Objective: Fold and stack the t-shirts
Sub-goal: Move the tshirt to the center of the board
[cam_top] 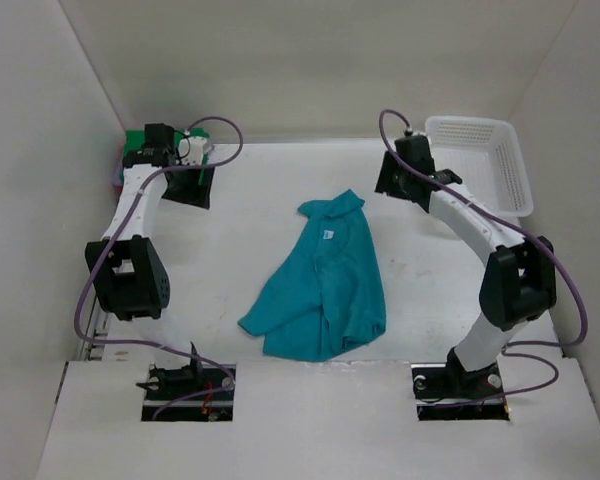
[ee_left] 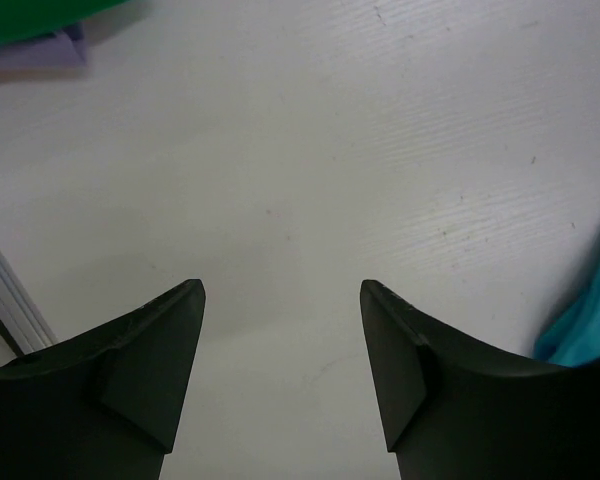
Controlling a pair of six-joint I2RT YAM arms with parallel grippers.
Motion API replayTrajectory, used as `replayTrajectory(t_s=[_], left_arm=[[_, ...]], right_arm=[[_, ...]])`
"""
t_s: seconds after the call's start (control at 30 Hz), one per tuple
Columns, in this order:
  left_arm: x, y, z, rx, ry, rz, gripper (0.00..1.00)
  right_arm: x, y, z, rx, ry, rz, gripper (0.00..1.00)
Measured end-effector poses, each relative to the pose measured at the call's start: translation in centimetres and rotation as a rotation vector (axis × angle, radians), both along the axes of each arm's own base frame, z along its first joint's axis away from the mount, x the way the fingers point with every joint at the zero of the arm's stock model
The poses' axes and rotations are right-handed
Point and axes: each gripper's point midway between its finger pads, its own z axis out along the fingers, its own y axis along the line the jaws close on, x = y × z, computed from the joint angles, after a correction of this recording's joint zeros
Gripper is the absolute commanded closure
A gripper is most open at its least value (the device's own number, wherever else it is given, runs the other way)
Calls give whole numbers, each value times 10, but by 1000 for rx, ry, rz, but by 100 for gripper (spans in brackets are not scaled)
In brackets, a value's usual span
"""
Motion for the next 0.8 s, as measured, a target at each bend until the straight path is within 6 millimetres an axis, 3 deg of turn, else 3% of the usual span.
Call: replayTrajectory(t_s=[0.07, 0.13, 0.2, 0.33, 0.4, 0.5, 0.6, 0.67, 0.73, 0.8], left_arm=[[-12, -11, -8, 6, 25, -41, 37], [-31, -29, -21, 12, 69, -111, 38], [-55, -53, -37, 13, 127, -206, 40], [-119, -110, -76, 9, 288, -450, 40], [-152, -130, -93, 13, 362, -560, 40], [-189, -143, -113, 20, 446, -654, 40], [-199, -146, -125, 13, 476, -671, 42], [-197, -152, -134, -3, 484, -672, 47], [-197, -158, -139, -21, 506, -661, 61], [-198, -166, -140, -52, 515, -655, 81]], right_arm=[[-20, -19, -44, -33, 133, -28, 40], [-40, -22, -56, -39, 185, -21, 38], [-54, -10, -50, -20, 175, 17, 37], [-89, 26, -38, 29, 154, 129, 36], [-114, 43, -50, 38, 186, 186, 36], [-153, 57, -87, 26, 288, 241, 36], [-190, 58, -123, 9, 401, 258, 35], [-204, 59, -136, 6, 441, 258, 35], [-212, 61, -142, 14, 462, 256, 35], [-215, 64, -148, 24, 480, 250, 35]])
